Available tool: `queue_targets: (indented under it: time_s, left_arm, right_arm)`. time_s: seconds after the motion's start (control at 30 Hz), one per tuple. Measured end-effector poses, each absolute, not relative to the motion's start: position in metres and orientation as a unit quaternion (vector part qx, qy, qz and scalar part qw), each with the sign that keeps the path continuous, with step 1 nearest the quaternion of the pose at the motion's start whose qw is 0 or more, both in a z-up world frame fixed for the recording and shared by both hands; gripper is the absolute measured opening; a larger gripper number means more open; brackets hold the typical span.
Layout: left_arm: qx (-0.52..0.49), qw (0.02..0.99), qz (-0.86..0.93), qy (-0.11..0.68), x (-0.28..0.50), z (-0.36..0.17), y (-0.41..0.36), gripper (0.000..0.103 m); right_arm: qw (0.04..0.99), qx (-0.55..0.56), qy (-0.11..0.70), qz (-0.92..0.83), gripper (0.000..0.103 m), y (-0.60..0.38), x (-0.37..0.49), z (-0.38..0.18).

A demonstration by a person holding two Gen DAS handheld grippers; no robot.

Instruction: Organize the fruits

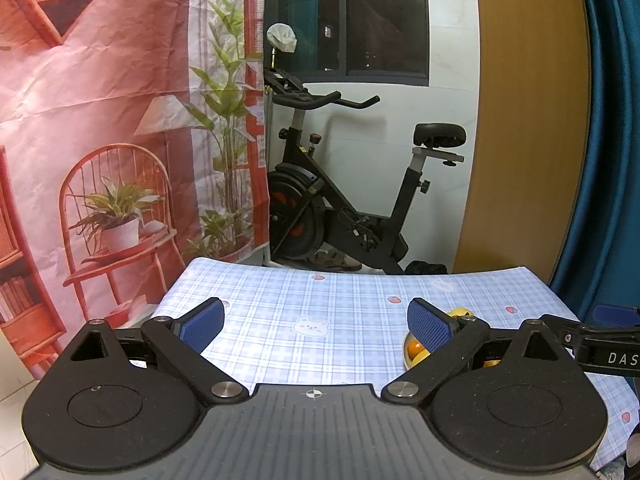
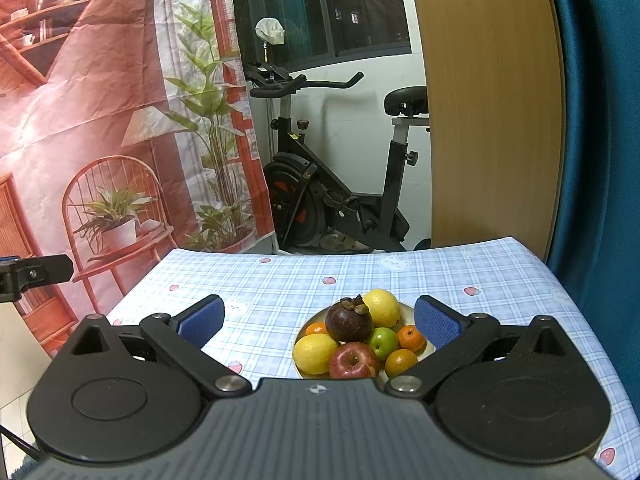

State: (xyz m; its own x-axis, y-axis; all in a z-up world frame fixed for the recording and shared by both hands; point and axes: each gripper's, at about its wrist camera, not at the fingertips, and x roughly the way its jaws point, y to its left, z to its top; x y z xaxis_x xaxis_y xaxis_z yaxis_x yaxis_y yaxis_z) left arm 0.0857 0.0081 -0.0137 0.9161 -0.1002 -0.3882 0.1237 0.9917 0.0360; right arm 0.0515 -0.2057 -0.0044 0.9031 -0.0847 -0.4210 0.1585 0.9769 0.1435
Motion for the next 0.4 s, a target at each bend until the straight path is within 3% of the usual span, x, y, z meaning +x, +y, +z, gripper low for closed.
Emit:
queue_targets:
  time_s: [0.4]
  left_arm:
    - [0.023, 0.979, -0.051, 0.198, 0.0855, -0.0133, 0.0069, 0.099]
  right_arm:
    - [0.971, 0.088, 0.211, -0.063, 0.103, -0.2062, 0.0513, -0.0041]
